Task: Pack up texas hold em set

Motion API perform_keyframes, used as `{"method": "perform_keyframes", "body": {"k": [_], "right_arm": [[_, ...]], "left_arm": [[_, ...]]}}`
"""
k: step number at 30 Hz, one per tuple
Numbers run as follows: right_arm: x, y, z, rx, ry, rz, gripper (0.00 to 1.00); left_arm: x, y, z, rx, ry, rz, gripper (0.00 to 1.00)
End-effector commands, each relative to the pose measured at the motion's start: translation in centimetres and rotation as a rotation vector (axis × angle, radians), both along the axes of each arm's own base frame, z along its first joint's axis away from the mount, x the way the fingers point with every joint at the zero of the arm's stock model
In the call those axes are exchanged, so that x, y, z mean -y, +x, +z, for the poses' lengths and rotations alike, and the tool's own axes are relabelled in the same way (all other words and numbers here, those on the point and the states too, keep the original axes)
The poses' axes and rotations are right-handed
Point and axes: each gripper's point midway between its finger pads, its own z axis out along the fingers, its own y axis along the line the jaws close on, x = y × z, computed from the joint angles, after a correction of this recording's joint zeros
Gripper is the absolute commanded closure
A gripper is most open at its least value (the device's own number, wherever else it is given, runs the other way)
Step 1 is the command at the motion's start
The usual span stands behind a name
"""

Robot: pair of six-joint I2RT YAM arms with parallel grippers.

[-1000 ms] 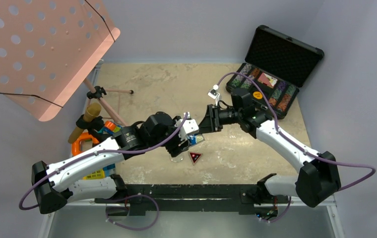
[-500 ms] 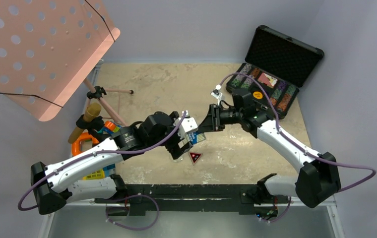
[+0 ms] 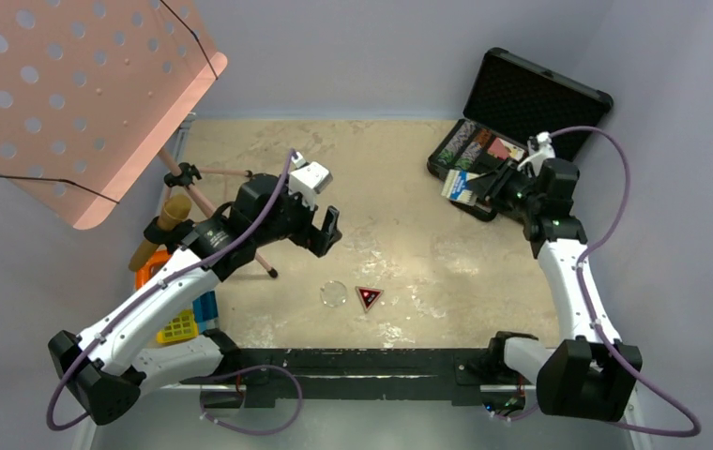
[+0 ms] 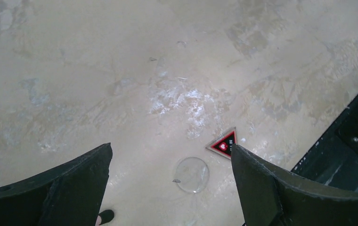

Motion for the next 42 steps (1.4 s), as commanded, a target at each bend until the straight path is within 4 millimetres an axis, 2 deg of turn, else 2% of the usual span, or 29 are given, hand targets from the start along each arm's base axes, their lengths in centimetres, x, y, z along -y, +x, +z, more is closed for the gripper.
{"method": "perform_keyframes", "body": {"k": [1, 6, 12, 20, 24, 36, 42], "right_arm": [[7.4, 3.7, 1.0, 0.103, -0.136, -0.246, 1.00], [12.3, 6.6, -1.1, 0.079, -0.033, -0.329, 1.00], [15.2, 10.0, -2.5, 0.066, 0.084, -0.365, 1.00], [15.9, 13.0, -2.9, 0.072, 0.228, -0.371, 1.00], [16.4, 13.8, -4.1, 0.043, 0.251, -0.393, 1.00], [17.0, 14.2, -8.0, -0.050, 0.229, -0.449, 1.00], [16.2, 14.6, -9.2, -0.081, 0.212, -0.456, 1.00]], "left_arm": [[-0.9, 1.8, 0.8, -0.070, -0.052, 0.139, 0.00], [-1.5, 2.4, -0.3, -0.085, -0.015, 0.193, 0.00], [-1.5, 2.4, -0.7, -0.092, -0.009, 0.196, 0.00], [-1.5, 2.4, -0.7, -0.089, -0.004, 0.192, 0.00], [-1.5, 2.4, -0.6, -0.086, -0.006, 0.191, 0.00], [-1.9, 2.7, -0.6, -0.075, 0.007, 0.215, 0.00], [-2.0, 2.7, -0.6, -0.075, 0.009, 0.218, 0.00]]}}
